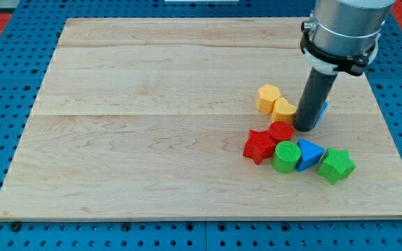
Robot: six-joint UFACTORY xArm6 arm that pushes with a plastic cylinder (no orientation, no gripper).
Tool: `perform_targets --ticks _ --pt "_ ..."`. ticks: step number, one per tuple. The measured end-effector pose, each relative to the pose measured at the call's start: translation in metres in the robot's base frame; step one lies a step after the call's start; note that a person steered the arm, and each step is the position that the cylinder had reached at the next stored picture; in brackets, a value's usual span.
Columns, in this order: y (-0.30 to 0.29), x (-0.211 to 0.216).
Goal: Move the yellow hexagon diagonally to the yellow heart
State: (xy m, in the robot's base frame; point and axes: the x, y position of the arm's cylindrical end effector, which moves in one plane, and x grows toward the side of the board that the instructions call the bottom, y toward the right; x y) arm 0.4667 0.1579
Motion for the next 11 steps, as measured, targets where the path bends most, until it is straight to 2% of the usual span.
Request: perform_targets --ticks 1,2,3,4,5,6,7,8,9,10,11 --pt "-0.003 -0.005" --pt "-0.035 0.005" --pt "-0.063 -0.044" --pt "-0.063 -0.083" --pt "-0.088 -0.088" --pt "-0.087 -0.126" --pt "-0.016 -0.153" --pt "-0.023 -0.120" --pt "0.045 -0.119" --pt "0.057 -0.180" --pt "0.070 -0.161"
